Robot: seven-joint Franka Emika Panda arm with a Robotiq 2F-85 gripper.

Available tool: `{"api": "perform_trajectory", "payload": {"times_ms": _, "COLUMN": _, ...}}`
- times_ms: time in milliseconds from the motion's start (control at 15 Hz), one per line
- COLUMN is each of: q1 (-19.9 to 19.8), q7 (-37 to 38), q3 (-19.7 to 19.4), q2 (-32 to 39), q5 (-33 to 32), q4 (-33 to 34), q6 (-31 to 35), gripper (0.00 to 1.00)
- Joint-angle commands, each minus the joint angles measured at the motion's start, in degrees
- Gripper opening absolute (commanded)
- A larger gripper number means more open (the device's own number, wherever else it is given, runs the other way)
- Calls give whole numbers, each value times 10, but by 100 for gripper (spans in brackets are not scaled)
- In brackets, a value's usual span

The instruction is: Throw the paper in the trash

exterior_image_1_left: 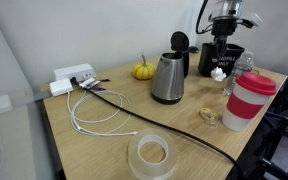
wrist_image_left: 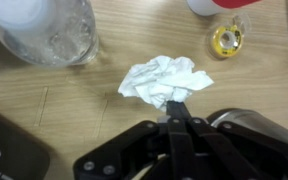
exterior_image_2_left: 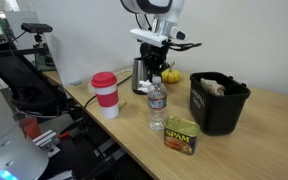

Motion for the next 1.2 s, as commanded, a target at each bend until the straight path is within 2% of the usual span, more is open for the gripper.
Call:
{"api": "perform_trajectory", "payload": {"times_ms": 0, "q1": -5, "q7": -12, "q3": -11, "q2": -77, "q5": 46, "q4": -21, "q6": 19, "gripper": 0}}
{"api": "perform_trajectory", "payload": {"times_ms": 200, "q1": -2, "q7": 5, "q3": -34, "q2": -140, "q5": 75, "q4": -19, "q6": 49, "gripper": 0}}
{"api": "perform_trajectory", "payload": {"times_ms": 467, "q1": -11, "q7": 65, "q3": -74, "q2": -190, "q5": 68, "q4": -10, "q6": 103, "gripper": 0}}
{"api": "perform_trajectory", "payload": {"times_ms": 867, "q1": -44, "q7": 203, "q3": -110, "q2": -186, "q5": 53, "q4": -23, "q6": 190, "gripper": 0}}
{"api": "perform_trajectory", "payload": {"times_ms": 1133, "q1": -75, "q7": 322, "q3": -113, "q2": -168, "q5": 20, "q4": -48, "q6": 248, "gripper": 0}}
